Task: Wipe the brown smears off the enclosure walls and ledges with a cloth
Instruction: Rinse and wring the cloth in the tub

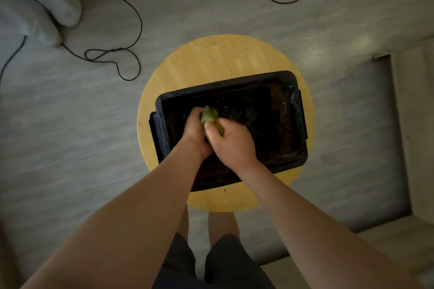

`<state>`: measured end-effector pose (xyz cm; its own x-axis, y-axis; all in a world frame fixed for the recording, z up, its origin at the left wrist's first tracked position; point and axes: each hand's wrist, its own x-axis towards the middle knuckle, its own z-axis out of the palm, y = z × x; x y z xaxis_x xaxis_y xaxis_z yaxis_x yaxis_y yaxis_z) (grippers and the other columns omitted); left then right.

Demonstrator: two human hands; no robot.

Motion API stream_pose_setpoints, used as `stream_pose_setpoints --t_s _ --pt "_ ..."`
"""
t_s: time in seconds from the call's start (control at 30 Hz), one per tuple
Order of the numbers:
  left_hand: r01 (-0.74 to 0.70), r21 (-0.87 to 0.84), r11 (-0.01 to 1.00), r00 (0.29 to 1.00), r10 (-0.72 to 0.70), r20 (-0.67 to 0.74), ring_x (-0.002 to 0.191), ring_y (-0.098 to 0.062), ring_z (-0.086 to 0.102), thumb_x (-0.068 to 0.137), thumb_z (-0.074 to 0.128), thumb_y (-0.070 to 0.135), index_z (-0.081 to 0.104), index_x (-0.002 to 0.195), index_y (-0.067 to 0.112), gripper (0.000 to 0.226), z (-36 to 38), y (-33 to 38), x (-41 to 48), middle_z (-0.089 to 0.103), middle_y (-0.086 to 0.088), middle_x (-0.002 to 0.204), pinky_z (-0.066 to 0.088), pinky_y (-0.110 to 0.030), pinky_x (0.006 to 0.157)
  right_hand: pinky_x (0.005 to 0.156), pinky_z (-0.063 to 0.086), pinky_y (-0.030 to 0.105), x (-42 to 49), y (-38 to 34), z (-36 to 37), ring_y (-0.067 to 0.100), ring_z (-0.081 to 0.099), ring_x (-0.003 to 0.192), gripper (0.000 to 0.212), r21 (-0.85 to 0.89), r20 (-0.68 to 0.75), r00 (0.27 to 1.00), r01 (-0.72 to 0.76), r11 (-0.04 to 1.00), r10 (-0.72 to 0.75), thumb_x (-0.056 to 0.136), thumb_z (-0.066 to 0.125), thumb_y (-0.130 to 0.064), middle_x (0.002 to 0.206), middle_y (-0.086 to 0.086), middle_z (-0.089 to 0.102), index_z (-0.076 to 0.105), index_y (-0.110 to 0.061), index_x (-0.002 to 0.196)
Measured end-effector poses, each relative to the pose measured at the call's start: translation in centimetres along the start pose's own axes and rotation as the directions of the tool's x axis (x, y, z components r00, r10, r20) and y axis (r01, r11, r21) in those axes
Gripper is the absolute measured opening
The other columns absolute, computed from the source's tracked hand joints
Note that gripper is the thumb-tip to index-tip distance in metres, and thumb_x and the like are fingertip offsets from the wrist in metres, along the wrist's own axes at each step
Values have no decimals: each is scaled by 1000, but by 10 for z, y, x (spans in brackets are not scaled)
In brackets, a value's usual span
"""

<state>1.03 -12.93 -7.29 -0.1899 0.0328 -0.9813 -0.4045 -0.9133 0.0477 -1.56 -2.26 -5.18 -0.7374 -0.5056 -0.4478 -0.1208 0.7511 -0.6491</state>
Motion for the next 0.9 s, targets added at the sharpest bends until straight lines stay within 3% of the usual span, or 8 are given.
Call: stream_pose_setpoints --t_s 0.07,0.13,0.3,0.4,0.47,0.67,0.8,0.9 --pt "-15 81 997 999 17 -30 48 -19 61 103 48 32 60 66 12 44 1 1 1 56 -7 62 51 -24 47 47 34 29 -5 -6 -2 11 50 52 47 -17 -49 994 95 995 -96 101 48 -46 55 -6 47 46 -26 58" --pt "-26 168 985 997 38 -69 50 -18 57 107 45 25 55 70 14 40 4 -2 4 51 -5 69 48 -23 41 46 35 29 -3 -5 1 10 49 51 50 -48 -95 988 119 992 -123 104 42 -44 53 -9 45 46 -27 57" --pt "-70 150 986 994 81 -69 86 -25 70 107 45 13 69 99 8 26 20 -9 -2 71 -10 96 60 -41 77 40 40 27 24 29 6 21 56 46 59 -380 -175 970 94 920 -171 109 29 -38 58 -1 55 63 -17 65" --pt "-145 218 965 987 158 -43 105 -29 69 104 37 -2 70 117 7 37 26 -15 -7 73 -15 114 59 -47 92 49 42 31 50 50 -5 32 64 65 54 -494 -170 984 -34 869 -58 110 28 -44 86 10 64 67 -12 92" --pt "-188 288 939 977 208 -38 108 -28 67 101 40 -2 61 132 13 40 20 -17 -7 69 -12 123 60 -43 89 57 43 36 62 56 -13 40 63 87 45 -428 -250 965 -180 885 75 109 35 -46 115 19 57 58 -9 119" --pt "-158 402 902 951 249 -185 112 -26 59 103 57 37 44 142 34 41 -5 -14 -3 58 -2 124 59 -47 91 93 51 49 52 46 3 44 46 125 64 -179 -194 905 -412 893 378 105 35 -61 147 19 31 34 -15 149" --pt "-46 226 973 995 63 -71 112 -27 63 103 51 53 62 129 23 41 5 -11 -4 69 -7 119 52 -51 101 89 56 49 42 32 20 32 61 104 53 -46 119 925 -358 933 361 108 30 -56 123 16 56 52 -16 134" --pt "12 98 995 1000 -14 20 97 -25 71 103 49 55 73 109 16 47 7 -3 -7 77 -9 99 56 -38 84 69 55 42 22 14 16 20 63 79 41 -36 69 991 -114 993 117 108 36 -52 91 3 63 60 -18 104"
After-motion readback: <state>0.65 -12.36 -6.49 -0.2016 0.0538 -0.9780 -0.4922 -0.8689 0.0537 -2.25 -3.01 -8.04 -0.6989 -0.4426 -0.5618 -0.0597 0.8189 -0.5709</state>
